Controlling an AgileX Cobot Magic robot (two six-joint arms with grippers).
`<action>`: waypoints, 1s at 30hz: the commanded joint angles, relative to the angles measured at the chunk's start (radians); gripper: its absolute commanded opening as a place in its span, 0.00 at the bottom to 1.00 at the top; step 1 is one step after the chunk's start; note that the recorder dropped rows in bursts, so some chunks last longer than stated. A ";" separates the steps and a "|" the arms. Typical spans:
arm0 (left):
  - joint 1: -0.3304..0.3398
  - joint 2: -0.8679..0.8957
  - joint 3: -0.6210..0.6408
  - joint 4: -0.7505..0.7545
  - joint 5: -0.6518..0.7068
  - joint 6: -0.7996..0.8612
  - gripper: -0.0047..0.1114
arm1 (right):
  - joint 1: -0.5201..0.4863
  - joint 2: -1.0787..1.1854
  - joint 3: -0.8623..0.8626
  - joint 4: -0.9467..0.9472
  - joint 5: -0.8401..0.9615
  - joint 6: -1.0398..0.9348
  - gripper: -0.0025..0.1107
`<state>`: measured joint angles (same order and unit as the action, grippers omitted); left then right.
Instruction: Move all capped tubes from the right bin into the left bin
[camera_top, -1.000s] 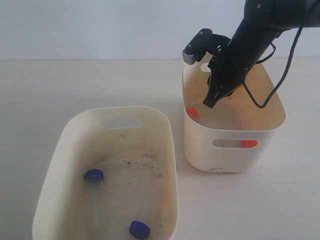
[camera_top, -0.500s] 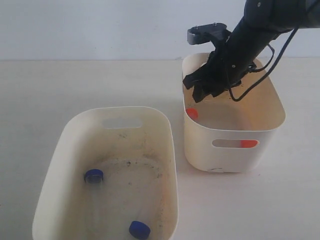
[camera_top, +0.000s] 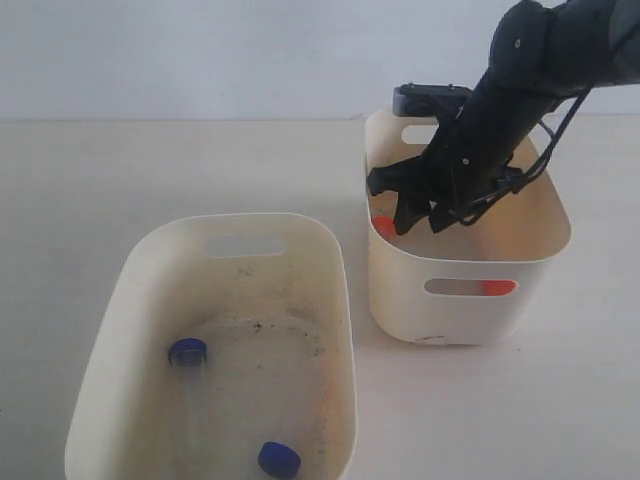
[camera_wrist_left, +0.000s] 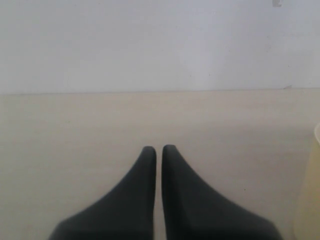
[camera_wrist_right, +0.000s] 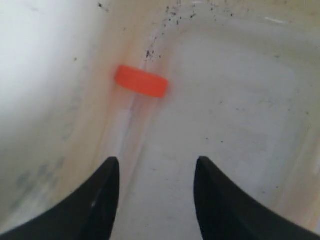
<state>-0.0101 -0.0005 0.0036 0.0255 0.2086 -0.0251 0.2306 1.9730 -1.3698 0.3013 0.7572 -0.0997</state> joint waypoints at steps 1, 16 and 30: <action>0.000 0.000 -0.004 -0.006 -0.006 -0.010 0.08 | 0.000 -0.007 0.033 0.083 -0.052 0.015 0.42; 0.000 0.000 -0.004 -0.006 -0.006 -0.010 0.08 | 0.017 0.065 0.066 0.212 -0.134 0.016 0.42; 0.000 0.000 -0.004 -0.006 -0.006 -0.010 0.08 | 0.047 0.092 0.066 0.194 -0.156 0.016 0.42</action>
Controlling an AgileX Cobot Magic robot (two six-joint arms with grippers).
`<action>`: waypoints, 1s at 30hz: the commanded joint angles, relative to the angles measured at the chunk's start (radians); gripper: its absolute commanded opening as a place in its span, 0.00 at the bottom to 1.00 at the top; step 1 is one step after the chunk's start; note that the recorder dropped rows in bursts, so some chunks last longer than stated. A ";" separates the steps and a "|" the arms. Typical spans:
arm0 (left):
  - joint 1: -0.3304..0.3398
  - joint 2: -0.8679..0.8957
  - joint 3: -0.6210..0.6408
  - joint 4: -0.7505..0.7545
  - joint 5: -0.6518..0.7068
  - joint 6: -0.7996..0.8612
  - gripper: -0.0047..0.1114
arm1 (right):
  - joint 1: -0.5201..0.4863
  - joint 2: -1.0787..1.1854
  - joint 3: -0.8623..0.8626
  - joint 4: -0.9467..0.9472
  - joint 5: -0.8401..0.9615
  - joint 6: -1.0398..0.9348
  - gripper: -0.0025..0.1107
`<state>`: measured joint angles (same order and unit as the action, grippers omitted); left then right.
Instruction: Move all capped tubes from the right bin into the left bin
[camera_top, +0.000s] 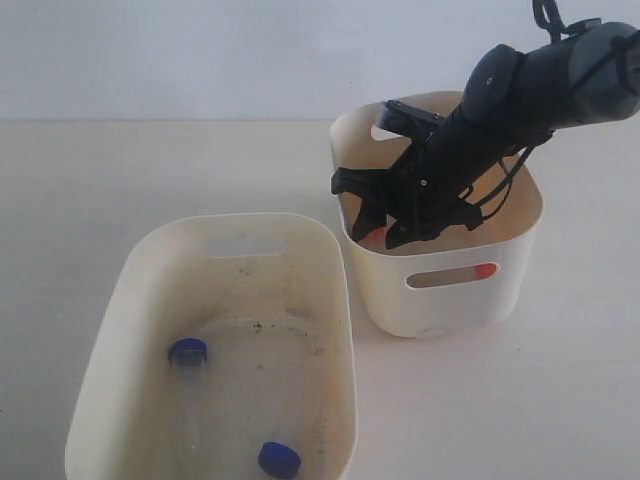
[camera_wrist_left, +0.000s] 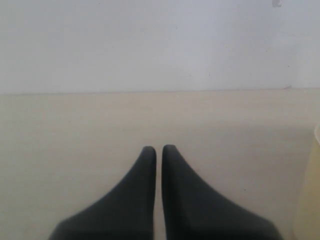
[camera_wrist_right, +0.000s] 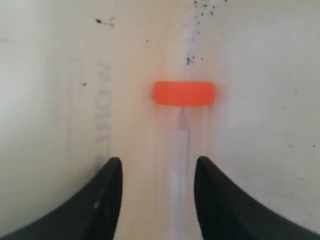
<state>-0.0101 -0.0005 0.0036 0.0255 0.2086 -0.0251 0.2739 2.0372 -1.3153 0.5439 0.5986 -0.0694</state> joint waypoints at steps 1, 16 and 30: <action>0.000 0.000 -0.004 -0.006 -0.006 -0.010 0.08 | 0.003 0.020 0.012 -0.046 0.000 -0.013 0.42; 0.000 0.000 -0.004 -0.006 -0.006 -0.010 0.08 | 0.003 -0.122 0.009 -0.057 -0.009 -0.009 0.42; 0.000 0.000 -0.004 -0.006 -0.006 -0.010 0.08 | -0.084 -0.144 0.009 -0.056 0.085 -0.094 0.50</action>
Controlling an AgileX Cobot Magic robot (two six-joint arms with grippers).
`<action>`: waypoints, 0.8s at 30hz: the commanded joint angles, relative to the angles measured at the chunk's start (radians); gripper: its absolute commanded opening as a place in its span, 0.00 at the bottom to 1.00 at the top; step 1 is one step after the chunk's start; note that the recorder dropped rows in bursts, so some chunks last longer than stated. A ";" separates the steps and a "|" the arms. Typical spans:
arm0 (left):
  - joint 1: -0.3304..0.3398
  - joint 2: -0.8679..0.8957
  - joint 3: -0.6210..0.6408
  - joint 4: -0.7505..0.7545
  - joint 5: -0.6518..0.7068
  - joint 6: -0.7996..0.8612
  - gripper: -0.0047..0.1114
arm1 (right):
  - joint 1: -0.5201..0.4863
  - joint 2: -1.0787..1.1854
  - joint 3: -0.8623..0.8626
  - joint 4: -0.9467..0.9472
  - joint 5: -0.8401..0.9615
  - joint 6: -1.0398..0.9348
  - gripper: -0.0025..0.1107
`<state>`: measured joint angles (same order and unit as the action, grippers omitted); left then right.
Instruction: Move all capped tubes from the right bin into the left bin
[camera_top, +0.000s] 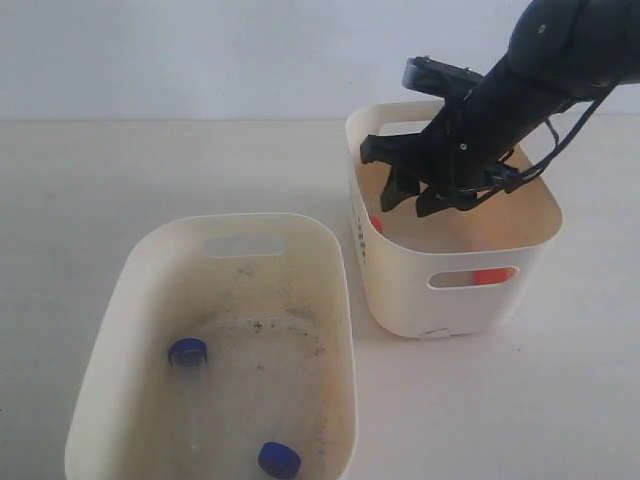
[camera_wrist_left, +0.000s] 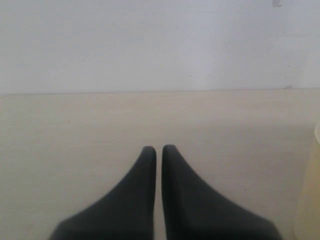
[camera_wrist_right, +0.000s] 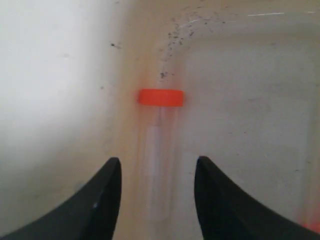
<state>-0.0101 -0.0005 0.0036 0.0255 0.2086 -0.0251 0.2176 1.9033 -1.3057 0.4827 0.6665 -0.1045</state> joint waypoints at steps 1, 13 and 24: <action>0.000 0.000 -0.004 -0.006 -0.006 -0.010 0.08 | -0.028 -0.010 0.000 0.005 0.017 -0.076 0.56; 0.000 0.000 -0.004 -0.006 -0.006 -0.010 0.08 | -0.019 0.065 0.002 0.005 0.061 -0.066 0.74; 0.000 0.000 -0.004 -0.006 -0.006 -0.010 0.08 | 0.002 0.087 0.002 -0.001 0.023 -0.080 0.86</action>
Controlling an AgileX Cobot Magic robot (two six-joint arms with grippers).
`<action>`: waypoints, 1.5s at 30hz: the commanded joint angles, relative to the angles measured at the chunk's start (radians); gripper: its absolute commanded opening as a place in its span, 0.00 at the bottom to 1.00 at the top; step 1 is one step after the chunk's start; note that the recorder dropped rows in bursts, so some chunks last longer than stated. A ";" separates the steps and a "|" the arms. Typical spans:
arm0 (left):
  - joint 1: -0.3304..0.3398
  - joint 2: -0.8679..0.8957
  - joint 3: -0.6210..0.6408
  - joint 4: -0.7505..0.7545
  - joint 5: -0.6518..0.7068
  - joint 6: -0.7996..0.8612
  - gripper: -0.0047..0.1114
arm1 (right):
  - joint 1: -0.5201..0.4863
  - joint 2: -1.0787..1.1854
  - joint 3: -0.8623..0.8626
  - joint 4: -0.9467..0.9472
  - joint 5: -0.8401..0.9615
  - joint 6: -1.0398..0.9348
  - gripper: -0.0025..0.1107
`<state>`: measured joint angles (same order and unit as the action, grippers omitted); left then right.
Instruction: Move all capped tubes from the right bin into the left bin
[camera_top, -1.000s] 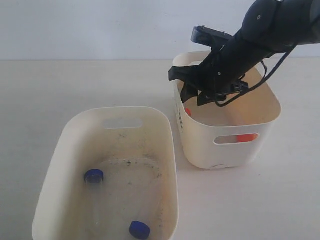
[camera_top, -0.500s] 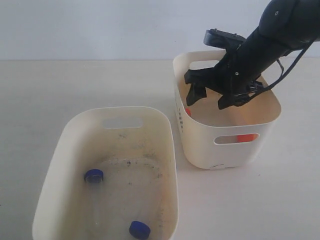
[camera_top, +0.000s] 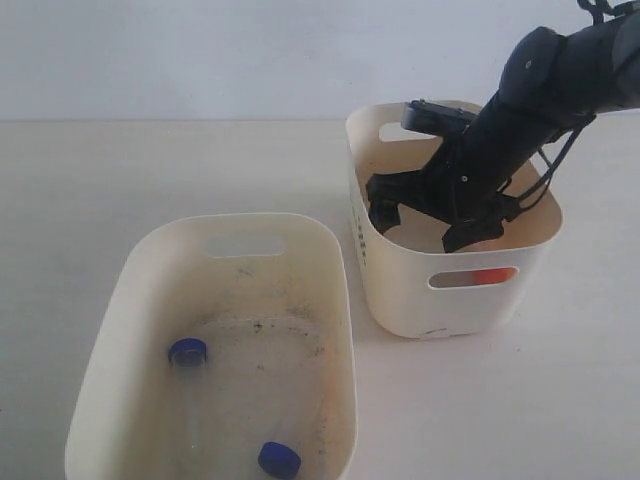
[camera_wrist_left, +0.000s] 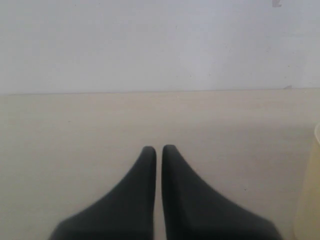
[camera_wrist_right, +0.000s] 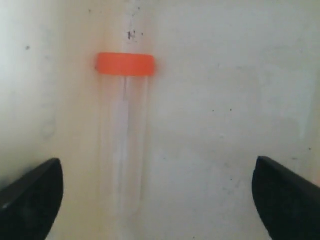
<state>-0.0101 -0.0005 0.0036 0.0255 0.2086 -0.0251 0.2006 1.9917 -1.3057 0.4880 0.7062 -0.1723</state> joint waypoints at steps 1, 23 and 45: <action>0.000 0.000 -0.004 -0.006 -0.006 -0.010 0.08 | 0.019 0.001 0.002 -0.007 -0.017 -0.012 0.86; 0.000 0.000 -0.004 -0.006 -0.006 -0.010 0.08 | 0.053 0.068 0.002 -0.108 -0.045 0.035 0.86; 0.000 0.000 -0.004 -0.006 -0.006 -0.010 0.08 | 0.053 0.124 0.002 -0.112 0.010 0.039 0.11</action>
<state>-0.0101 -0.0005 0.0036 0.0255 0.2086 -0.0251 0.2495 2.0860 -1.3161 0.3737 0.6780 -0.1301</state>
